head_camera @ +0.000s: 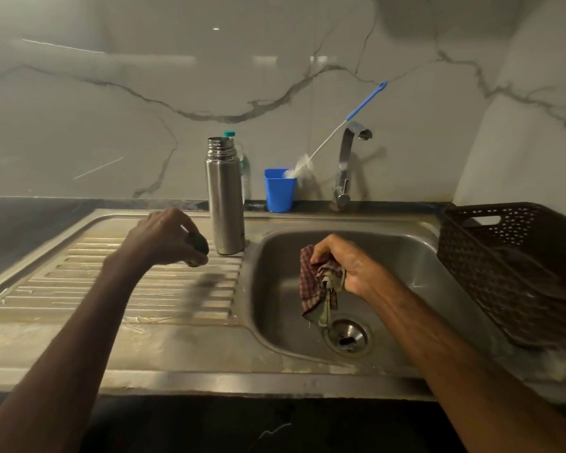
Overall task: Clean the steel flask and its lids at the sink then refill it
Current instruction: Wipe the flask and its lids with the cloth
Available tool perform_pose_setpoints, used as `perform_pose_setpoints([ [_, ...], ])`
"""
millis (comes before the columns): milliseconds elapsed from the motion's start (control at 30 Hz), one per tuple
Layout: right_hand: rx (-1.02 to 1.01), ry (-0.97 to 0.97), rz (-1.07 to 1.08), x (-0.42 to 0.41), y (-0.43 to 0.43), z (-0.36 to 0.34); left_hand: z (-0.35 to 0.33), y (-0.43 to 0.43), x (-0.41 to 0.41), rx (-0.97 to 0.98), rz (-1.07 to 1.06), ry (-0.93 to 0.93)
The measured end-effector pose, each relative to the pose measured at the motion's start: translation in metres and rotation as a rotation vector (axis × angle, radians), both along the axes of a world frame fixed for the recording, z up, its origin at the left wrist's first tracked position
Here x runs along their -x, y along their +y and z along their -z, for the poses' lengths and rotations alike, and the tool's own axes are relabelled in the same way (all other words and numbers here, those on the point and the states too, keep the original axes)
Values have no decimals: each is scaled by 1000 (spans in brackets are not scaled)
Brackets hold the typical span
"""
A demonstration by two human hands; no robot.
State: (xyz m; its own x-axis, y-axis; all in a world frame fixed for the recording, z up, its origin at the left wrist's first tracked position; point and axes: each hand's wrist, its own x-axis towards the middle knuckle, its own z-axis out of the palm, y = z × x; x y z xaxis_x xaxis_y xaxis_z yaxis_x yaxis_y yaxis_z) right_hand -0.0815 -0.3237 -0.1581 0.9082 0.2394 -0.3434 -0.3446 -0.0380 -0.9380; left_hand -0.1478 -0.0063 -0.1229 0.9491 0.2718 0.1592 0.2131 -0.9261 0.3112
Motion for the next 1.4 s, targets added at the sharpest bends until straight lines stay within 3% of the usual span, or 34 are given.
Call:
perform_pose_setpoints([
  [167,-42,-38,55,-6,-30,-4,-4,-52,4,164,49,-92],
  [333,-407,-2,256,-29,-56,-10,0,-127,-33,424,243,-75],
  [433,-291,63,263,-28,-61,11,11,-155,-60,570,269,-95],
  [600,-39,-6,228,-35,-56,23,34,-169,-80,619,288,-121],
  [767,-254,18,239,-46,-71,19,49,-161,-72,660,375,-184],
  [867,-241,39,165,-37,-67,22,52,-161,-69,688,414,-182],
  [1033,-303,-38,244,-39,-55,21,60,-164,-72,739,388,-163],
  [1200,-244,-182,288,-39,-45,30,68,-179,-69,707,349,-278],
  [1300,-140,-281,323,-41,-40,37,70,-185,-67,676,436,-344],
  [1400,-93,-318,364,-39,-39,39,71,-181,-71,648,549,-278],
])
